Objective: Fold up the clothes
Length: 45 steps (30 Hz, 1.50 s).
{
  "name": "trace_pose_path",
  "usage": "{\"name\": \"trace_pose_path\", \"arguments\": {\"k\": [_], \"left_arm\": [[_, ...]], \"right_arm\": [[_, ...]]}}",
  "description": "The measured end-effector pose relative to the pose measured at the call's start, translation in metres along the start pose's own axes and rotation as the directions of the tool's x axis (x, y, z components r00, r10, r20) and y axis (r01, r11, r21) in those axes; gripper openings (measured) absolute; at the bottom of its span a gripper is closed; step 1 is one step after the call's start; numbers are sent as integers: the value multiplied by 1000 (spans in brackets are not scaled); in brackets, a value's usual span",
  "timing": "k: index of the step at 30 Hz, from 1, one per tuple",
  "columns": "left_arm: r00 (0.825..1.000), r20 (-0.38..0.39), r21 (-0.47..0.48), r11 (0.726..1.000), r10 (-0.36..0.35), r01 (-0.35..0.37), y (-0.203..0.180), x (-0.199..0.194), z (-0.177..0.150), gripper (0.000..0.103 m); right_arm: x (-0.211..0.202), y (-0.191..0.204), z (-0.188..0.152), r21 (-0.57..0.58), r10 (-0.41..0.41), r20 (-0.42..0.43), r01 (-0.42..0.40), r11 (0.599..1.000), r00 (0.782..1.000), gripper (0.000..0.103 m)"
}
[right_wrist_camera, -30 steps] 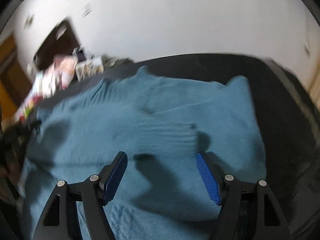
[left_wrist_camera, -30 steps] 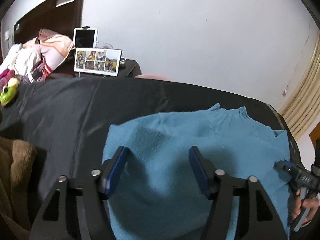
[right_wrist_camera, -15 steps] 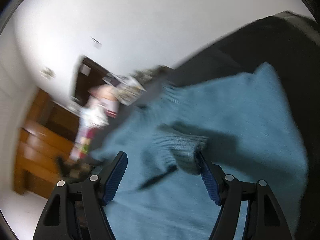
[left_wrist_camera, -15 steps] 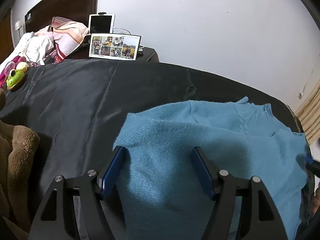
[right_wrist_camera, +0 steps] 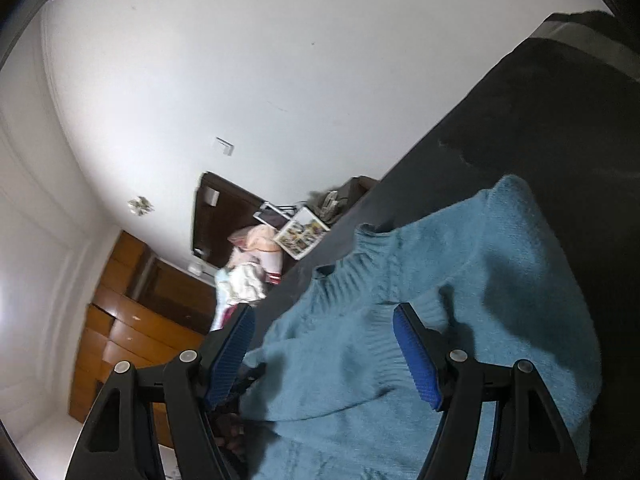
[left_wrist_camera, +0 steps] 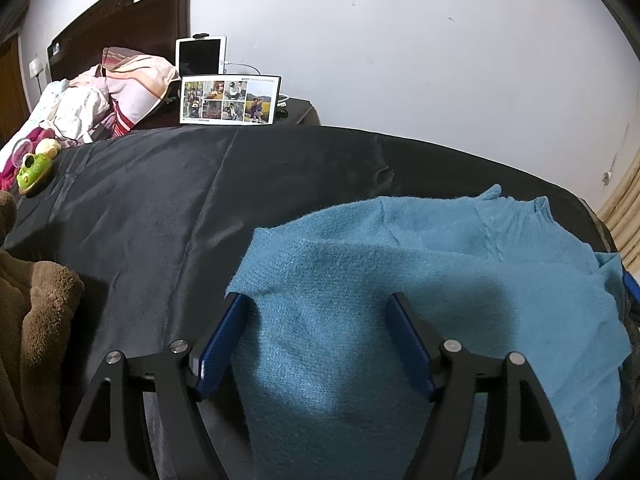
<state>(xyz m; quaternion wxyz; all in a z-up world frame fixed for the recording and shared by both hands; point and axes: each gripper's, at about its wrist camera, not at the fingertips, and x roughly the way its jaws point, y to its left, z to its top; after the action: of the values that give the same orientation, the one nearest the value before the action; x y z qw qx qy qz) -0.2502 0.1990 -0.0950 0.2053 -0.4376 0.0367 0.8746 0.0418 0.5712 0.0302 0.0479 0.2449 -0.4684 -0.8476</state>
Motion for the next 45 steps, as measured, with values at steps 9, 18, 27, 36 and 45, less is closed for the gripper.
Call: {"name": "trace_pose_path", "arguments": {"k": [9, 18, 27, 36, 45], "left_arm": [[1000, 3, -31, 1000, 3, -3, 5, -1, 3, 78], [998, -13, -64, 996, 61, -62, 16, 6, 6, 89], [1000, -15, -126, 992, 17, -19, 29, -4, 10, 90], [981, 100, -101, 979, -168, 178, 20, -47, 24, 90], [996, -10, -118, 989, -90, 88, 15, 11, 29, 89]], "right_arm": [[48, 23, -10, -192, -153, -104, 131, 973, 983, 73], [91, 29, -16, -364, -443, -70, 391, 846, 894, 73], [96, 45, -25, -456, -656, 84, 614, 645, 750, 74], [89, 60, -59, -563, -644, 115, 584, 585, 756, 74], [97, 54, -75, -612, -670, 110, 581, 536, 734, 78]]}}
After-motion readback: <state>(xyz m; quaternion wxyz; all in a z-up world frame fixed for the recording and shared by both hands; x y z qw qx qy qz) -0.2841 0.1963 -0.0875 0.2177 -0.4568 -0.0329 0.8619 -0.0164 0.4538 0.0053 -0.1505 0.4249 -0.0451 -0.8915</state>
